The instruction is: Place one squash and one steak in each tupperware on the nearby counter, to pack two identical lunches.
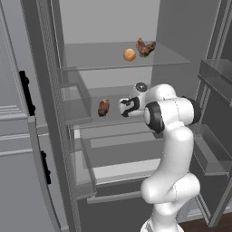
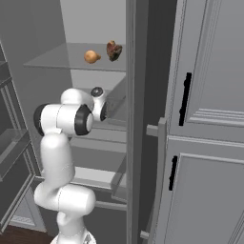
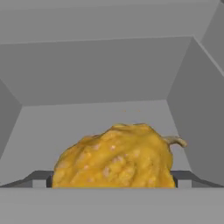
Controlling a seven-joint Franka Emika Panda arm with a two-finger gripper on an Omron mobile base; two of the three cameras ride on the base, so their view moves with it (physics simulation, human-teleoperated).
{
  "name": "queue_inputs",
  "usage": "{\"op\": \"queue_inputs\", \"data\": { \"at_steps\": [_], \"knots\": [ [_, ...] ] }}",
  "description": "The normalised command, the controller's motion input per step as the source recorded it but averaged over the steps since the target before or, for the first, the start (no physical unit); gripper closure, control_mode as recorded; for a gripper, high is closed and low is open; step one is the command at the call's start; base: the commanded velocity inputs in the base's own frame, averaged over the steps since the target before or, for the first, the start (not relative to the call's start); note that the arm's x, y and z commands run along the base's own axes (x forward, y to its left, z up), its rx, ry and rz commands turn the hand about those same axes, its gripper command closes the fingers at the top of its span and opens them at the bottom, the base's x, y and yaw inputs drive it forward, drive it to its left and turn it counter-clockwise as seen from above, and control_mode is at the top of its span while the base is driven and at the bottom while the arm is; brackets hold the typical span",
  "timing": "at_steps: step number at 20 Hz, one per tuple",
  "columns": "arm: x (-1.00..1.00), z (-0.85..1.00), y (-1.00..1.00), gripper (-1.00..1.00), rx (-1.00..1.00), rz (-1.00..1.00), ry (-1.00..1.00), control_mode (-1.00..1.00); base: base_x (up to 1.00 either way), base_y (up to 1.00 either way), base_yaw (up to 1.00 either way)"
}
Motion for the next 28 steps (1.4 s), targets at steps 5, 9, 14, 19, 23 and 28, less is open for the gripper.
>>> {"op": "queue_inputs", "data": {
  "at_steps": [5,9,14,19,23,28],
  "knots": [
    [0.19,-0.3,0.0,-1.0,0.0,-0.03,0.03,-1.0,0.0,0.0,0.0],
    [-0.01,-0.7,0.0,1.0,-0.01,-0.07,0.16,-1.0,0.0,0.0,0.0],
    [-0.23,-0.6,0.0,1.0,0.0,-0.07,0.1,-1.0,0.0,0.0,0.0],
    [-0.97,-0.73,0.0,1.0,-0.03,-0.06,-0.02,-1.0,0.0,0.0,0.0],
    [-1.0,-0.2,0.0,1.0,0.01,-0.03,-0.01,-1.0,0.0,0.0,0.0],
    [-1.0,0.38,0.0,1.0,0.05,0.0,-0.03,-1.0,0.0,0.0,0.0]
  ]
}}
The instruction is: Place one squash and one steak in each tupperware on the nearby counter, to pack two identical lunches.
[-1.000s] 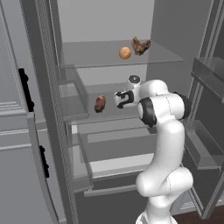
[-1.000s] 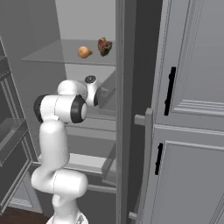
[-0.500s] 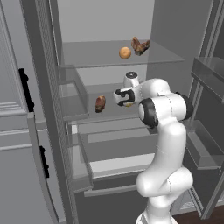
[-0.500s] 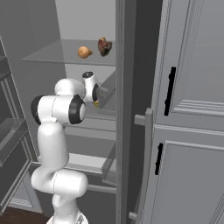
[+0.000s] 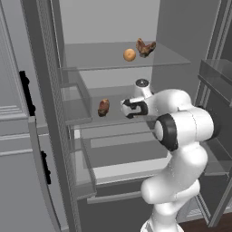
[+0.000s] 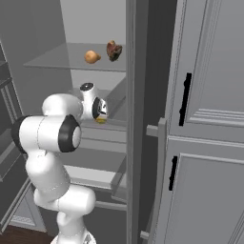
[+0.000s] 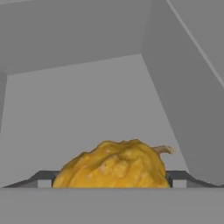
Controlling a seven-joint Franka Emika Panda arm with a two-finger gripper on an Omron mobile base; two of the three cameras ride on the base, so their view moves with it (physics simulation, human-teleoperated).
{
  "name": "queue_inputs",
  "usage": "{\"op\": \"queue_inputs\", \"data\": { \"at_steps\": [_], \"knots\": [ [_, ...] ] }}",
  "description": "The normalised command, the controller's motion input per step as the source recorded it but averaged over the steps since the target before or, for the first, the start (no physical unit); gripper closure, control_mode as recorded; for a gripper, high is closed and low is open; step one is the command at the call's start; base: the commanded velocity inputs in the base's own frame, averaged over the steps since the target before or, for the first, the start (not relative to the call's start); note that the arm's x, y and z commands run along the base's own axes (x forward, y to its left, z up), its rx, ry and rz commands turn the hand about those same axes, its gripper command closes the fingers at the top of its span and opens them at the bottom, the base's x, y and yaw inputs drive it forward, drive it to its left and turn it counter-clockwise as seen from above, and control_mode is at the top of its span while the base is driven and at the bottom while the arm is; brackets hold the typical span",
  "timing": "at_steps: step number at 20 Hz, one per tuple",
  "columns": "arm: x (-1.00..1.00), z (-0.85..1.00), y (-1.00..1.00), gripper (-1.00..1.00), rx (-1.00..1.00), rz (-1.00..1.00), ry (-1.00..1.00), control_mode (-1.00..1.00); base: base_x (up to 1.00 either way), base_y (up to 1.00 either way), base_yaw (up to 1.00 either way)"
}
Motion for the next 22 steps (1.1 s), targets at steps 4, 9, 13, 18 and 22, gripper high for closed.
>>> {"op": "queue_inputs", "data": {
  "at_steps": [4,9,13,18,22],
  "knots": [
    [-1.0,0.5,0.05,1.0,0.02,0.0,-0.05,-1.0,0.0,0.0,0.0],
    [-1.0,0.6,0.11,1.0,0.02,0.0,0.0,-1.0,0.0,0.0,0.0],
    [-1.0,0.74,0.11,1.0,0.0,0.07,-0.06,-1.0,0.0,0.0,0.0],
    [-1.0,0.8,0.11,1.0,0.0,0.07,-0.03,-1.0,0.0,0.0,0.0],
    [-1.0,0.68,0.03,1.0,0.0,0.06,0.0,-1.0,0.0,0.0,0.0]
  ]
}}
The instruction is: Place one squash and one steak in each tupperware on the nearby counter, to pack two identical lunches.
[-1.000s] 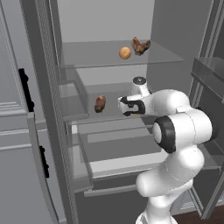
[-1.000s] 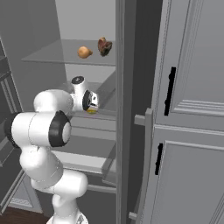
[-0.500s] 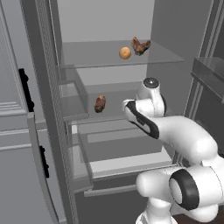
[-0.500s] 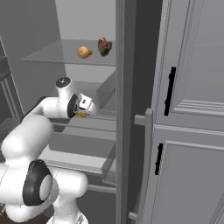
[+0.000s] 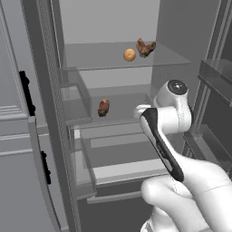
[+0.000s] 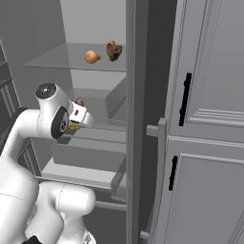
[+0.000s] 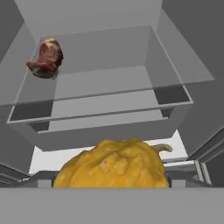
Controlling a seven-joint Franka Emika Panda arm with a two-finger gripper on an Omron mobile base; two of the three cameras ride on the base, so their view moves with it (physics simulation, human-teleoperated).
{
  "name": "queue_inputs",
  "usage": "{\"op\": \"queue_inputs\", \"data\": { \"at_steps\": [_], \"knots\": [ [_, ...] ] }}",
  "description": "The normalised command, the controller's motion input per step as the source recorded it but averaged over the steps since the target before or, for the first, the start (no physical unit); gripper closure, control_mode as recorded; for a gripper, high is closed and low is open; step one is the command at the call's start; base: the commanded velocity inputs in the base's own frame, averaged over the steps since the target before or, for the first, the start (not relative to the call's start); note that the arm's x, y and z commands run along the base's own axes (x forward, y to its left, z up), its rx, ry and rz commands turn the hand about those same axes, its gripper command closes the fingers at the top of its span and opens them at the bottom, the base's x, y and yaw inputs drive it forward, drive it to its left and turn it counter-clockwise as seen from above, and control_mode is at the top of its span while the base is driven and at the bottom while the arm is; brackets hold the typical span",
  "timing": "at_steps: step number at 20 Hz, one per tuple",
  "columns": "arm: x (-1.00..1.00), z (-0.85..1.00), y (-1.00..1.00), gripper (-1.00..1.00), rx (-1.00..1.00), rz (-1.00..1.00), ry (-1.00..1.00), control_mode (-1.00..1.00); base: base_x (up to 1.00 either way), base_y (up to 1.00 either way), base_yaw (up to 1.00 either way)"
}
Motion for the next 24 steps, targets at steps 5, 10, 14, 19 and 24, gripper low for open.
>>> {"op": "queue_inputs", "data": {
  "at_steps": [5,10,14,19,24],
  "knots": [
    [-0.84,0.73,0.01,1.0,0.0,0.07,0.01,-1.0,0.0,0.0,0.0],
    [-0.76,0.5,0.0,1.0,0.0,0.05,0.0,-1.0,0.0,0.0,0.0],
    [-0.89,0.24,0.0,1.0,0.0,0.06,0.0,-1.0,0.0,0.0,0.0],
    [-0.4,0.0,0.04,1.0,0.0,0.01,0.0,1.0,-0.6,0.1,0.02],
    [0.0,0.0,0.0,1.0,0.0,0.0,0.0,1.0,-1.0,0.11,0.04]
  ]
}}
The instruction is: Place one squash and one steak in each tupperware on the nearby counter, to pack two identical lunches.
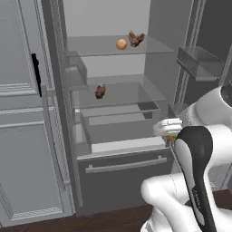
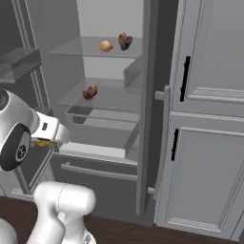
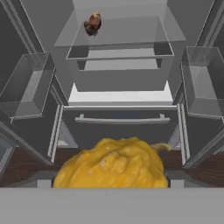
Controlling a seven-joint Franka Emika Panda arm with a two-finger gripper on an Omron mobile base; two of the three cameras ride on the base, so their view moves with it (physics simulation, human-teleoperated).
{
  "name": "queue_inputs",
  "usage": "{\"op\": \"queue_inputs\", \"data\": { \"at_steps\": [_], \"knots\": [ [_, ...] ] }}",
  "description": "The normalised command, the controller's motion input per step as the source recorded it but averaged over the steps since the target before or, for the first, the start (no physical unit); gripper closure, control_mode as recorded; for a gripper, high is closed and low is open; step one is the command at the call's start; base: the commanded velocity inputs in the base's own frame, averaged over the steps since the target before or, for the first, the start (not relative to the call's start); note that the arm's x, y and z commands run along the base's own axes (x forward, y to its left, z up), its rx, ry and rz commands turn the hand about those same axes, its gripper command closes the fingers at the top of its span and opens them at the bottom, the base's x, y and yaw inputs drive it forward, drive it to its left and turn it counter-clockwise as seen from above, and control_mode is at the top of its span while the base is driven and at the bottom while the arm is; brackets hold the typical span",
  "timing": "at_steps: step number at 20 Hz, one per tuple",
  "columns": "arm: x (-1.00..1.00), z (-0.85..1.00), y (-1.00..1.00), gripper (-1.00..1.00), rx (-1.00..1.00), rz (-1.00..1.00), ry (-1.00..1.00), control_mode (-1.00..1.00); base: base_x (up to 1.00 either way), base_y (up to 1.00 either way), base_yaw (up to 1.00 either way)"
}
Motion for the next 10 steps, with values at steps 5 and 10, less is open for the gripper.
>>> {"op": "queue_inputs", "data": {
  "at_steps": [5,10],
  "knots": [
    [0.0,0.0,0.0,1.0,0.0,0.0,0.0,1.0,-0.9,0.26,0.17],
    [0.0,0.0,0.0,1.0,0.0,0.0,0.0,1.0,-0.38,0.66,0.42]
  ]
}}
